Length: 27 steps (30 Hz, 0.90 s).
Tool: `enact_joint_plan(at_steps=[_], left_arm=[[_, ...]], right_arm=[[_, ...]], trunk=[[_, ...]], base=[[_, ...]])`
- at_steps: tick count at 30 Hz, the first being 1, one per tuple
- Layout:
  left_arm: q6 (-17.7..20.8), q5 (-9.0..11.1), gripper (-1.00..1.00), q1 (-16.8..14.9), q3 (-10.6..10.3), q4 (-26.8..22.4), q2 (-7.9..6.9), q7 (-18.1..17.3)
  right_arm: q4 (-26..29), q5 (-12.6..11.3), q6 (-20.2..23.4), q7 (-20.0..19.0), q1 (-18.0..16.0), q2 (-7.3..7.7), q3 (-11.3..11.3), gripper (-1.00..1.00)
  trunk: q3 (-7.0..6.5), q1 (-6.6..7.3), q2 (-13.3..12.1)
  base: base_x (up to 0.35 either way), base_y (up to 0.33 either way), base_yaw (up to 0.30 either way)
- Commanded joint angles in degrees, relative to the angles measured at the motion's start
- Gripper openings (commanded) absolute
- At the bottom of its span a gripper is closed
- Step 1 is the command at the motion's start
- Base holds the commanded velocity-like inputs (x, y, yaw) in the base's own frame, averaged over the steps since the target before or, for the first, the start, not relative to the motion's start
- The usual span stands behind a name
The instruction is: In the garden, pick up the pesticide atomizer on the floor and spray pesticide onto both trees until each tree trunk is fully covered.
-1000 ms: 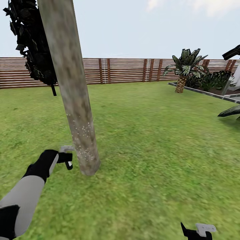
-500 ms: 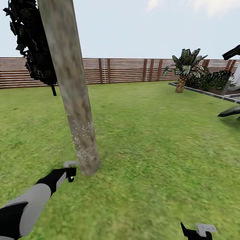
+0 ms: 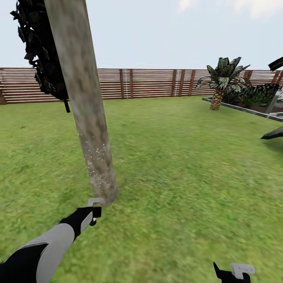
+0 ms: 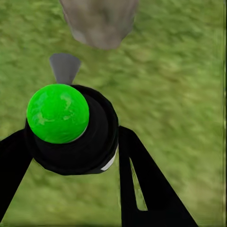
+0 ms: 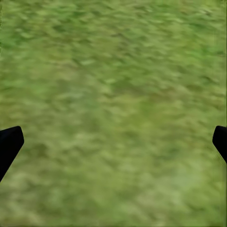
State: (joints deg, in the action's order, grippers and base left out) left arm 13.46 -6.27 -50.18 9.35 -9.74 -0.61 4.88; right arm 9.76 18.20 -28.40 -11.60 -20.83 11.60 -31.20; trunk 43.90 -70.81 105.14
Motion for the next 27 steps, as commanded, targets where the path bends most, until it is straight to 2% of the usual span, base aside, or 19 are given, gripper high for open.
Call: enact_joint_plan(at_steps=[1,3,5,7,9,15,27], left_arm=[[0.00,-0.14,-1.00,-0.01,-0.04,-0.01,0.26,0.07],[-0.01,-0.10,-1.00,-0.01,0.11,-0.01,0.55,0.17],[-0.04,-0.13,-1.00,-0.01,1.16,-0.01,0.59,0.20],[-0.09,-0.20,-1.00,-0.01,3.20,-0.01,0.56,0.29],[-0.15,-0.28,-1.00,-0.01,3.68,-0.01,0.48,0.37],[-0.27,-0.32,-1.00,0.02,3.75,-0.01,0.42,0.39],[-0.27,-0.34,-1.00,0.04,3.75,-0.01,0.43,0.40]], right_arm=[[0.00,0.00,0.00,0.00,0.00,0.00,0.00,1.00],[0.00,0.03,0.01,0.00,0.00,0.00,0.00,1.00],[0.00,0.04,0.01,0.00,0.00,0.00,0.00,1.00],[0.00,0.04,0.01,0.00,0.00,0.00,0.00,1.00],[0.00,0.07,0.01,0.00,0.00,0.00,0.00,1.00],[0.00,0.08,0.01,0.00,0.00,0.00,0.00,1.00],[0.00,0.08,-0.08,-0.06,0.00,0.09,0.00,1.00]], trunk=[[0.00,0.00,0.00],[0.00,0.00,0.00],[0.00,0.00,0.00],[0.00,0.00,0.00],[0.00,0.00,0.00],[0.00,0.00,0.00],[0.00,0.00,0.00]], base=[[0.000,-0.273,0.264],[0.000,-0.274,0.271],[0.000,-0.275,0.276],[0.003,-0.275,0.277],[0.047,-0.275,0.278],[0.044,-0.275,0.240],[0.001,-0.275,0.006]])
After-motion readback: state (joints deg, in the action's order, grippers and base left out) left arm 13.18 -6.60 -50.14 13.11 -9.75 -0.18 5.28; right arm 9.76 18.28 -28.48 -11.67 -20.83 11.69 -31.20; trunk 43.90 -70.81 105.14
